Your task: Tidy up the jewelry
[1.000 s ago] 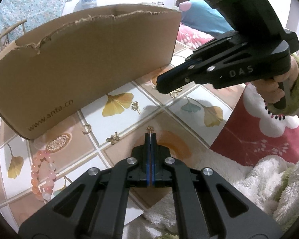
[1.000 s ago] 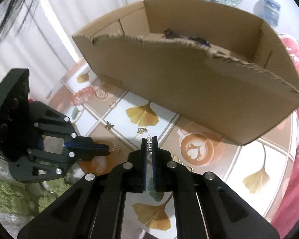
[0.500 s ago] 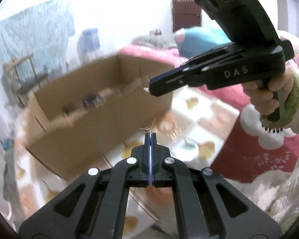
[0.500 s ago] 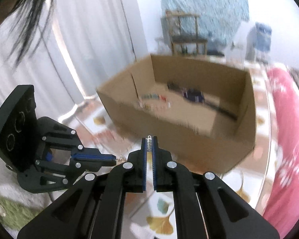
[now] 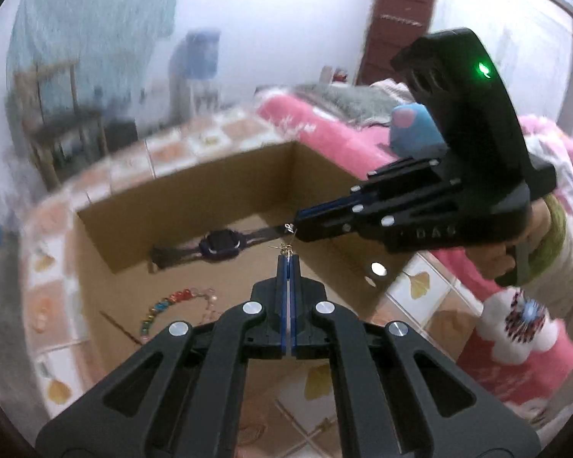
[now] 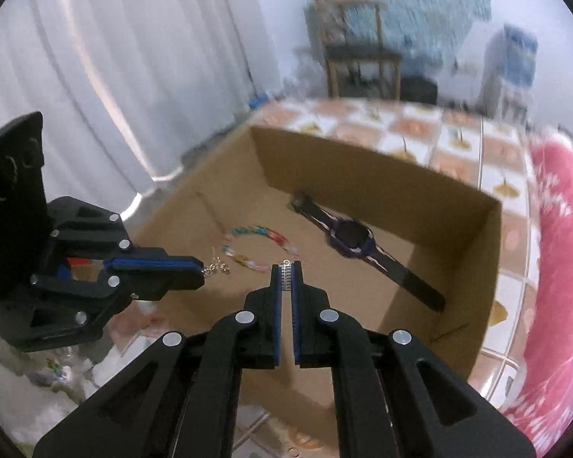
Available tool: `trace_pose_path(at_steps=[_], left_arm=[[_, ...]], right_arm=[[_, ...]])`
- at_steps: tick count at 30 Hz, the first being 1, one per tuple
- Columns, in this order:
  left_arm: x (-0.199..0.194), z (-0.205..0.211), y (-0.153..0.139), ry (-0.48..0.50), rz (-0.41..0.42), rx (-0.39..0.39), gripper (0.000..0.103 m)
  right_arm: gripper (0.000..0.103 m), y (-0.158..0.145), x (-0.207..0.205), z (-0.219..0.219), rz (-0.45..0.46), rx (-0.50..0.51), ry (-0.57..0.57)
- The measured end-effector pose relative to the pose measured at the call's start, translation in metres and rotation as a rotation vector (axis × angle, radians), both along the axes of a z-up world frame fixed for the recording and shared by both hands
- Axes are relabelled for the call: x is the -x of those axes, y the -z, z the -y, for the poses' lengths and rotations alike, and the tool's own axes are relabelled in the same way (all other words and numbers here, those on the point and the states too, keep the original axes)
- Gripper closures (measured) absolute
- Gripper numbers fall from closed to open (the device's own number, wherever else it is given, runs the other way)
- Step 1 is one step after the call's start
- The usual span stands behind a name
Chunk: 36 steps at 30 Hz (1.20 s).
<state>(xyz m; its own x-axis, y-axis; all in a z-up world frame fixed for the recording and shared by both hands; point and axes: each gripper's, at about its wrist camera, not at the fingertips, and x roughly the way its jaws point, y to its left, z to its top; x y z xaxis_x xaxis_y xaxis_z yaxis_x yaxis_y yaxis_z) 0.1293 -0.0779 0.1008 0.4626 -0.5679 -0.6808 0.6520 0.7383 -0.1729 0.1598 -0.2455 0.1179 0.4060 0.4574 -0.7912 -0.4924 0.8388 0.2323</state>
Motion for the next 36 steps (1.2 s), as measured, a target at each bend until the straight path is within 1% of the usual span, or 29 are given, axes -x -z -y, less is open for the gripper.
trace_pose_path(at_steps=[1,2,3,6,8,10,12,15,20,22,23,24,25,26,27,28,29,30,31,33,34,35,36], left_arm=[[-0.013,0.003,0.006,0.0,-0.044,-0.011,0.103],[-0.019,0.001,0.011,-0.009,-0.073,-0.019,0.103],[-0.032,0.004,0.019,-0.014,-0.124,-0.029,0.103],[-0.051,0.005,0.038,-0.024,-0.242,-0.022,0.102],[-0.057,0.003,0.043,-0.038,-0.275,-0.015,0.102],[-0.058,0.002,0.042,-0.036,-0.276,0.009,0.102],[-0.057,0.001,0.039,-0.045,-0.254,0.0,0.101],[-0.057,-0.001,0.04,-0.049,-0.26,0.009,0.101],[-0.055,-0.011,0.031,-0.067,-0.226,0.02,0.101],[-0.048,-0.016,0.022,-0.077,-0.194,0.028,0.098],[-0.045,-0.018,0.019,-0.081,-0.179,0.031,0.092],[-0.038,-0.022,0.011,-0.089,-0.145,0.037,0.088],[-0.031,-0.027,0.005,-0.094,-0.116,0.043,0.086],[-0.025,-0.03,-0.001,-0.098,-0.095,0.047,0.08],[-0.014,-0.037,-0.009,-0.109,-0.058,0.054,0.071],[-0.007,-0.041,-0.013,-0.119,-0.036,0.059,0.066],[0.001,-0.047,-0.019,-0.131,-0.011,0.066,0.055],[0.013,-0.056,-0.023,-0.148,0.016,0.076,0.048],[0.019,-0.061,-0.025,-0.159,0.029,0.082,0.045],[0.033,-0.074,-0.028,-0.186,0.046,0.086,0.031],[0.041,-0.081,-0.027,-0.202,0.053,0.088,0.029],[0.049,-0.088,-0.026,-0.218,0.056,0.088,0.026],[0.054,-0.092,-0.025,-0.225,0.058,0.088,0.022]], right_arm=[[0.098,0.008,-0.01,-0.001,-0.034,0.016,0.003],[0.098,0.013,-0.016,-0.002,-0.049,0.03,0.012],[0.098,0.019,-0.023,-0.004,-0.065,0.05,0.021],[0.098,0.032,-0.033,-0.007,-0.096,0.107,0.044],[0.098,0.038,-0.037,-0.005,-0.118,0.114,0.058],[0.097,0.042,-0.04,-0.001,-0.13,0.113,0.072],[0.097,0.043,-0.04,0.002,-0.127,0.11,0.082],[0.096,0.042,-0.044,0.008,-0.124,0.099,0.097],[0.096,0.029,-0.037,0.018,-0.09,0.069,0.119],[0.089,0.021,-0.033,0.022,-0.068,0.057,0.131],[0.084,0.014,-0.028,0.025,-0.047,0.047,0.146],[0.081,0.006,-0.02,0.029,-0.021,0.033,0.158],[0.08,-0.001,-0.013,0.032,0.001,0.017,0.162],[0.077,-0.012,-0.001,0.036,0.033,-0.009,0.167],[0.072,-0.018,0.006,0.039,0.053,-0.025,0.172],[0.07,-0.026,0.018,0.042,0.083,-0.046,0.18],[0.065,-0.035,0.033,0.046,0.118,-0.071,0.188],[0.06,-0.041,0.047,0.05,0.147,-0.095,0.195],[0.057,-0.046,0.064,0.054,0.174,-0.125,0.204],[0.049,-0.05,0.085,0.057,0.192,-0.16,0.217],[0.046,-0.051,0.095,0.058,0.199,-0.172,0.226],[0.04,-0.049,0.111,0.057,0.207,-0.177,0.239],[0.035,-0.049,0.118,0.057,0.213,-0.172,0.248]])
